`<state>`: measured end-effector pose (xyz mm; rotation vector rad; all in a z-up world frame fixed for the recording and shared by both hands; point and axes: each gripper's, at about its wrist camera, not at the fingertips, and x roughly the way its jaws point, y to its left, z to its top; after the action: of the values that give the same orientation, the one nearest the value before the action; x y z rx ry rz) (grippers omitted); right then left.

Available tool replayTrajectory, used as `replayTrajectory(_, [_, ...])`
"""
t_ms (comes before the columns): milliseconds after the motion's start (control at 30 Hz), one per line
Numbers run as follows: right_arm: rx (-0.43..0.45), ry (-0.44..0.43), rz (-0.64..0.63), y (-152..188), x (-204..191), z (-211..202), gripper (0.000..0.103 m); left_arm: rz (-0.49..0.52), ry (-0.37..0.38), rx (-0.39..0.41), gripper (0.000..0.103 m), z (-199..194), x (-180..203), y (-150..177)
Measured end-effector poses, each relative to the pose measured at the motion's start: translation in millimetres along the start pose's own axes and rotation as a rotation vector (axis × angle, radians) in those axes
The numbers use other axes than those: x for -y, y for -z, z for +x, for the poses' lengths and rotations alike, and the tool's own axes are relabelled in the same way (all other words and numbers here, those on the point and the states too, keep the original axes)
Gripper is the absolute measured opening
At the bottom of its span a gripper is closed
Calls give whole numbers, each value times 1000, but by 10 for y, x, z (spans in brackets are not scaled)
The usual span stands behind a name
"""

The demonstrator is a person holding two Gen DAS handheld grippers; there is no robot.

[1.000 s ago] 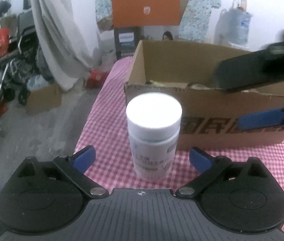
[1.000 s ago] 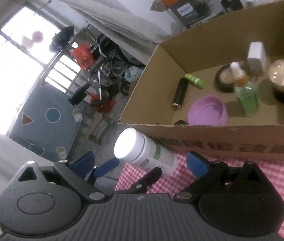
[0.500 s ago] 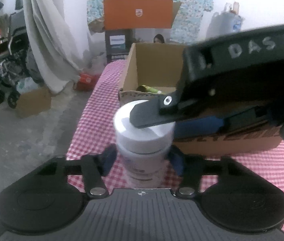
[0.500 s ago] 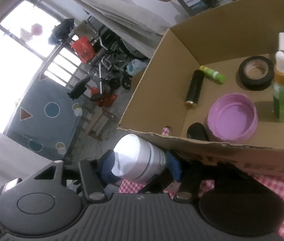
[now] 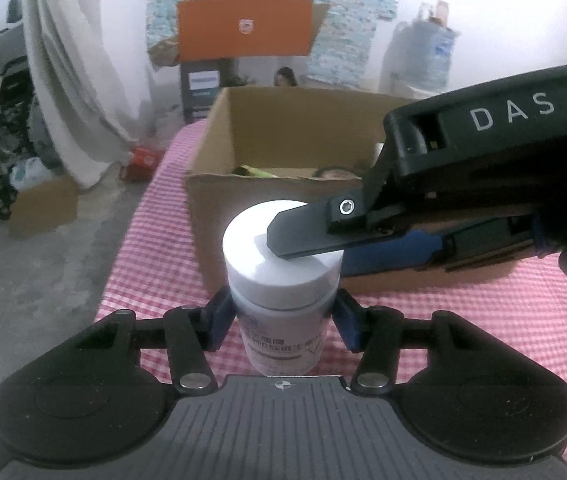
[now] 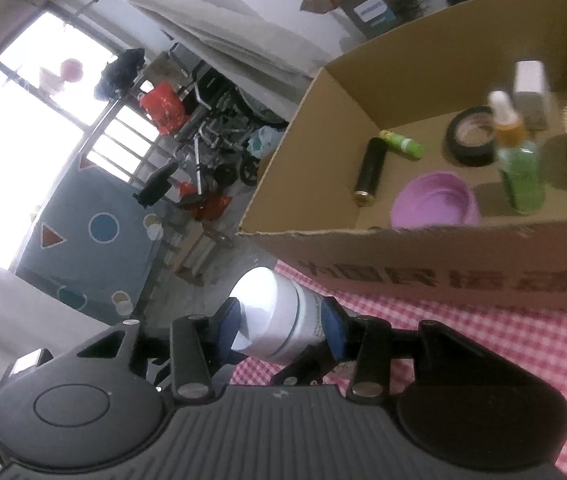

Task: Organize rigid objects
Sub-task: 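Lift the white bottle and carry it over the box with the right gripper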

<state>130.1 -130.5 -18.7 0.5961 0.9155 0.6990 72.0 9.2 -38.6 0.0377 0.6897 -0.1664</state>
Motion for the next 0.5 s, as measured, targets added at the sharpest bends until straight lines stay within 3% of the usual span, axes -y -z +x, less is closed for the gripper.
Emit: replayTrajectory(500, [119, 110, 50, 312, 303, -889, 51, 189, 193, 3, 53, -77, 781, 63])
